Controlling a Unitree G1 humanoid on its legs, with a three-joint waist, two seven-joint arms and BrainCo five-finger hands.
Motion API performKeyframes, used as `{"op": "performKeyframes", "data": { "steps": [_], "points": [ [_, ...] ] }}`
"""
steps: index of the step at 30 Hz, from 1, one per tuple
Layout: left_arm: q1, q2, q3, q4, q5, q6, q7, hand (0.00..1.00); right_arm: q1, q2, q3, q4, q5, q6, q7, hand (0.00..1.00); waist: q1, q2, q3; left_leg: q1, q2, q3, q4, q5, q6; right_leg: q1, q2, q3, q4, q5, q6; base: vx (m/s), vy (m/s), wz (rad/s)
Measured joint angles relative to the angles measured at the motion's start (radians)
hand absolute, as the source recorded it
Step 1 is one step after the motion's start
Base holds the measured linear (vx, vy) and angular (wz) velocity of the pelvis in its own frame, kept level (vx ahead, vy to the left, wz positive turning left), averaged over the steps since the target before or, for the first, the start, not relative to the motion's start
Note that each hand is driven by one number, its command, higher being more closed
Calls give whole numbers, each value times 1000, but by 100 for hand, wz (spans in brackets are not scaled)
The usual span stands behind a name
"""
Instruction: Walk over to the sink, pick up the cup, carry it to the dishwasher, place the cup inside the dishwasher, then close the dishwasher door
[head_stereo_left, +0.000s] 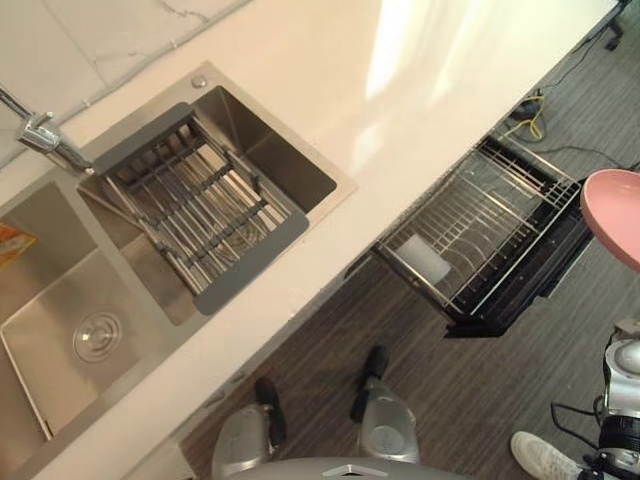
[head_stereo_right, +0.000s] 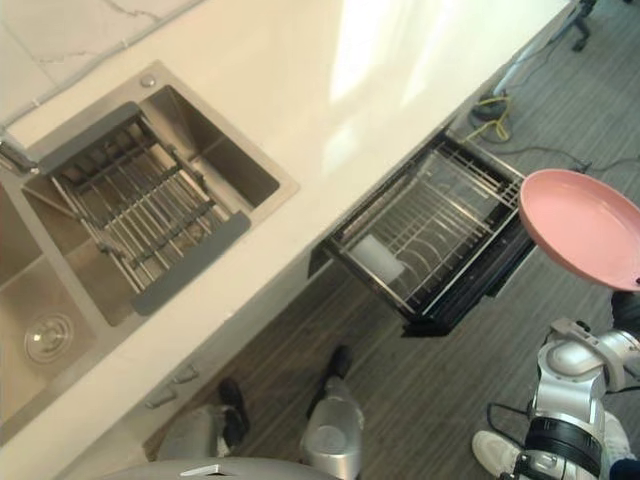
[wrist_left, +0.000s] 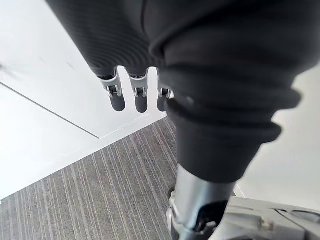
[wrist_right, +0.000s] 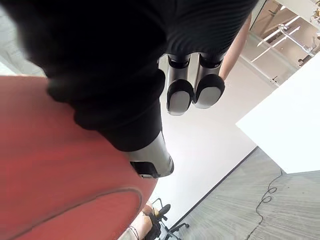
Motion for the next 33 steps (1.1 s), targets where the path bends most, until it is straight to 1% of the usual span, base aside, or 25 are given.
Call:
{"op": "performKeyframes", "data": {
  "steps": [2,3,6,7,12,16,17,19,21,22,24,26,27,30,33],
  "points": [
    [-5,0,-2,-8,0,0,-6,0,-25,-2,3,0,-1,0,10,100,0,7,12,-14,-13,3,1,5,7,-25,-8,6,4,10,6,13,39,0],
    [-15,0,-19,-15,-1,-1,-9,0,-50,-8,6,0,-1,0,18,100,-2,18,37,-16,-18,1,3,6,9,-27,-12,6,6,17,4,-3,35,3],
    [-20,-1,-28,-16,-4,-1,-18,0,-79,-12,33,0,-2,2,44,100,-1,34,53,-17,-20,-1,3,5,9,-27,-14,7,6,17,3,0,0,0],
    [-22,-2,-35,-16,-12,-1,-23,0,-92,-31,65,1,-3,4,60,100,1,44,64,-17,-21,-2,2,5,9,-28,-14,7,6,16,3,0,0,0],
    [-58,-2,-40,-14,-21,-1,-24,0,-169,-112,143,48,-3,8,102,100,3,57,97,-48,-29,-10,1,11,20,-65,-25,11,27,11,2,-47,5,4],
    [-87,3,-43,-13,-30,-1,-24,0,-231,-152,200,87,-1,34,125,100,8,64,115,-81,-35,-22,1,21,27,-95,-31,10,37,12,3,-31,4,9],
    [-90,9,-59,-13,-33,-1,-24,0,-251,-156,225,88,-1,45,126,100,8,64,115,-93,-35,-24,1,23,27,-106,-31,10,38,12,2,-20,-4,8],
    [-97,12,-60,-13,-41,0,-24,0,-292,-162,261,102,2,53,141,100,10,65,115,-111,-35,-24,2,27,27,-126,-31,12,42,14,0,-10,-10,5],
    [-115,12,-66,-9,-47,0,-24,0,-323,-191,294,135,4,62,158,100,17,76,124,-121,-35,-29,3,29,27,-134,-32,14,46,14,0,-7,-9,7],
    [-128,12,-70,-7,-52,0,-24,0,-346,-205,303,152,7,68,163,100,28,84,129,-125,-35,-29,3,30,27,-142,-32,24,51,12,-1,0,0,0],
    [-143,12,-77,-6,-52,0,-24,0,-387,-226,326,172,10,75,168,100,38,93,133,-144,-36,-27,5,33,27,-169,-33,44,64,10,1,0,0,0],
    [-152,12,-80,1,-52,0,-24,0,-414,-247,353,194,10,74,172,100,41,100,139,-155,-36,-28,6,36,28,-182,-34,48,69,10,1,0,0,0],
    [-160,14,-81,8,-52,0,-24,0,-442,-264,383,207,19,89,192,100,45,102,140,-165,-37,-28,6,38,28,-199,-34,60,76,9,0,-18,-23,-3],
    [-174,16,-105,10,-52,0,-26,0,-482,-297,428,244,20,95,207,100,50,114,146,-178,-40,-29,8,40,31,-216,-39,66,88,7,0,-12,-7,1],
    [-206,17,-111,36,-53,1,-32,0,-532,-330,462,279,26,118,215,100,54,135,154,-212,-44,-34,16,45,35,-251,-48,69,101,6,-2,-50,-27,6]
  ]
}}
